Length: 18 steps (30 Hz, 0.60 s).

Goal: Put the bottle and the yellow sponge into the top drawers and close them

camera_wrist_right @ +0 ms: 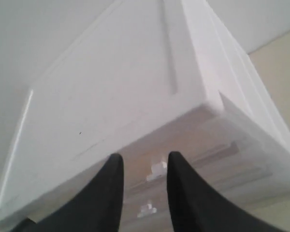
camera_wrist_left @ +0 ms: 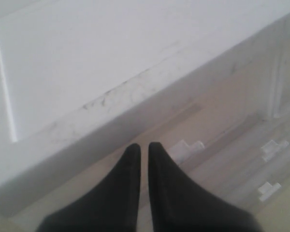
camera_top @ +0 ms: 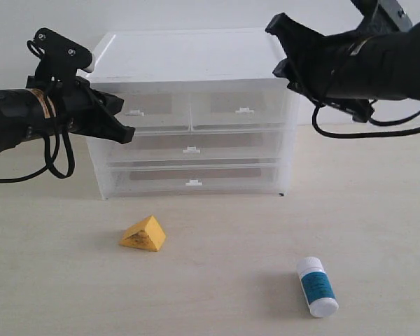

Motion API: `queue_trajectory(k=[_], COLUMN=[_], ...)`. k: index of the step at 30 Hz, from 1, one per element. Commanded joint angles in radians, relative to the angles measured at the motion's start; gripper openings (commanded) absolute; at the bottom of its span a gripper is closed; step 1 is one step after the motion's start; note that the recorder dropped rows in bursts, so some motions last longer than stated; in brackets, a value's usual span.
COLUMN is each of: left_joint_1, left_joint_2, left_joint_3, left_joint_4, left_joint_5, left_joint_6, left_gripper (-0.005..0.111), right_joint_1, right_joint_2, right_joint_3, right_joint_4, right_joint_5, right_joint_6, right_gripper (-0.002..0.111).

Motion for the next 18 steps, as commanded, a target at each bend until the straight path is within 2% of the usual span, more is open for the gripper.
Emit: queue_trajectory(k=[1, 3, 5, 7, 10, 12, 14, 18], left_joint_1=[0.002, 0.002, 0.002, 0.002, 0.002, 0.002, 0.002, 0.002], left_joint_2=[-0.006, -0.006, -0.006, -0.006, -0.006, -0.006, -0.006, -0.006], left_joint_3=[-0.009, -0.009, -0.009, -0.009, -0.009, -0.009, -0.009, -0.009], left_joint_4=[-0.013, -0.013, -0.013, -0.013, -0.013, -0.013, -0.013, -0.013], left_joint_5=[-0.032, -0.032, -0.034, -0.034, -0.027, -0.031, -0.033, -0.035], left_joint_6=[-0.004, -0.004, -0.004, -0.006, -0.006, -0.006, -0.008, -0.011], left_gripper=[0.004, 0.004, 0.004, 0.004, 0.004, 0.004, 0.004, 0.004], right_joint_1=[0.017, 0.013, 0.013, 0.013, 0.013, 0.013, 0.013, 0.017], right_joint_2=[-0.003, -0.003, 0.014, 0.068, 0.173, 0.266, 0.377, 0.425], right_joint_3=[0.147, 0.222, 0.303, 0.373, 0.431, 0.433, 0.419, 0.327], right_joint_4=[-0.034, -0.182, -0.296, -0.320, -0.319, -0.328, -0.275, -0.327], right_joint_5=[-0.251, -0.400, -0.628, -0.866, -0.985, -1.144, -1.169, -1.169], right_joint_6=[0.343, 0.547, 0.756, 0.832, 0.873, 0.916, 0.968, 0.882], right_gripper=[0.027, 0.027, 0.027, 0.027, 0.027, 0.027, 0.027, 0.027])
